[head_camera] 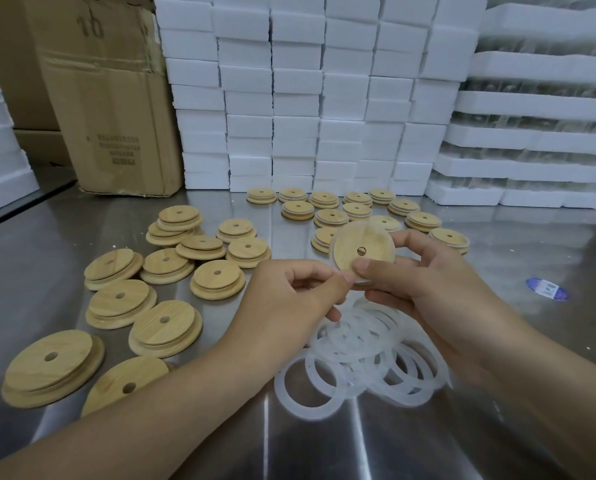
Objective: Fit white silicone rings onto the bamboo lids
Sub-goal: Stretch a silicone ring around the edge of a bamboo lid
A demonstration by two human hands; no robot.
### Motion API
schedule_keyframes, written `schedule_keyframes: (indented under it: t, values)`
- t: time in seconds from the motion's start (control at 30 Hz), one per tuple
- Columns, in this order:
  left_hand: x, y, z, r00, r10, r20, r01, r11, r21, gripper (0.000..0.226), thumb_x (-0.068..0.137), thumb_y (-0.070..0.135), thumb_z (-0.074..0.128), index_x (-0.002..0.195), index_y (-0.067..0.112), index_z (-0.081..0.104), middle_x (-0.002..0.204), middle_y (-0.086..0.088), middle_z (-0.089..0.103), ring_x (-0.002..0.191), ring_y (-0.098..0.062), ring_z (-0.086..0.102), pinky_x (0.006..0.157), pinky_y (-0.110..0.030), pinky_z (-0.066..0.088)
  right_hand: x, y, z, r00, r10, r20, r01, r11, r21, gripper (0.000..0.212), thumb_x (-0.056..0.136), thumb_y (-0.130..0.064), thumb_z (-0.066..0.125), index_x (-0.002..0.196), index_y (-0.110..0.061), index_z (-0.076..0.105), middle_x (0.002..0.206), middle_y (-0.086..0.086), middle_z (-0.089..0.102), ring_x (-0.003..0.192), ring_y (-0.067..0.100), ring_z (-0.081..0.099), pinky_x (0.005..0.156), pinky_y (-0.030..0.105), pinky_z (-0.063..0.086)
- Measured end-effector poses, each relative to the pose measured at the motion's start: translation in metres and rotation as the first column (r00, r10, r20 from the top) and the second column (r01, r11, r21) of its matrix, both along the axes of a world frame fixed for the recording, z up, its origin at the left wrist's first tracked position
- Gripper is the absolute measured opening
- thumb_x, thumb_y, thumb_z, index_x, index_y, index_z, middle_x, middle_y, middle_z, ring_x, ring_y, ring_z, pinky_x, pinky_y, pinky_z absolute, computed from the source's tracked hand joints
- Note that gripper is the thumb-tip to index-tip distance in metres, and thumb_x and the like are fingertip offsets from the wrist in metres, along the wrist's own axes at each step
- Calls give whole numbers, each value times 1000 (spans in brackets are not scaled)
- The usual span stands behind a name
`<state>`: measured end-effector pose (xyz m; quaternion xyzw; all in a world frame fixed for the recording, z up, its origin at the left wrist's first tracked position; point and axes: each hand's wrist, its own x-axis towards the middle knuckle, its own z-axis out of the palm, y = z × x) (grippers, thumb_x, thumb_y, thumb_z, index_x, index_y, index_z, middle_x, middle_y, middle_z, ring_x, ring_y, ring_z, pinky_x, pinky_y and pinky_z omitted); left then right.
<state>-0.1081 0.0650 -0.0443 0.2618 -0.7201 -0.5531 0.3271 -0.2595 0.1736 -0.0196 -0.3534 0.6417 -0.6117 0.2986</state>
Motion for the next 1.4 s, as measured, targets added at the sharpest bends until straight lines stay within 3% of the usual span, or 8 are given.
schedule_keyframes:
  t: [0.17,0.3,0.43,0.6,0.8,1.23,1.33,1.4]
  values:
    - [-1,1,0,998,-56,6,56,998,-2,15,94,27,80,84,16,84,71,-1,77,60,-2,68,54,-16,49,-1,2,-1,1000,1,-5,-1,1000,-16,25,91,-28,79,116,-24,79,106,3,82,102,18,79,93,34,57]
    - [-3,-1,-2,993,-110,33,112,992,-60,13,94,27,81,82,22,84,69,-1,77,65,-6,69,65,-18,55,-4,1,-4,993,-10,118,13,1000,-21,24,93,-27,77,116,-18,80,106,4,82,98,18,79,86,31,56]
    - [-1,0,-4,996,-79,-39,78,996,-38,12,94,28,80,85,20,84,67,3,74,54,2,63,52,-11,45,-4,1,-3,991,8,135,-7,1000,-7,30,91,-28,78,117,-15,78,106,6,82,98,20,79,85,32,56]
    - [-1,-3,-4,990,-29,-140,32,999,18,11,91,29,82,86,19,85,65,8,72,56,1,64,56,-7,45,-7,1,2,991,61,121,-62,998,-2,30,93,-27,76,121,-14,75,107,5,82,100,19,80,87,33,54]
    - [-2,-6,-4,988,12,-153,-3,998,60,11,89,29,83,87,19,85,63,9,71,56,0,63,56,-7,45,-10,-1,1,995,87,48,-89,995,46,26,94,-32,75,118,-21,78,108,4,82,100,17,79,86,34,50]
    - [1,-10,-2,978,-7,-208,31,993,115,31,72,50,90,77,22,77,69,2,68,62,-6,61,55,-14,46,-16,-1,-3,950,254,182,-251,967,-41,31,90,-38,76,113,-18,83,110,6,81,97,14,77,76,22,58]
    - [1,-10,-2,981,-18,-192,39,994,106,32,74,50,89,90,24,79,77,-1,73,65,-8,65,57,-16,48,-20,-1,2,975,191,111,-187,981,-51,36,82,-39,81,112,-19,82,105,5,81,88,14,78,72,24,56]
    - [1,-10,-2,985,-16,-174,34,994,103,30,75,51,87,93,28,80,79,0,74,66,-8,67,60,-19,49,-32,0,3,999,15,-33,-15,1000,-18,40,82,-40,83,115,-19,77,98,4,82,83,15,79,74,29,51]
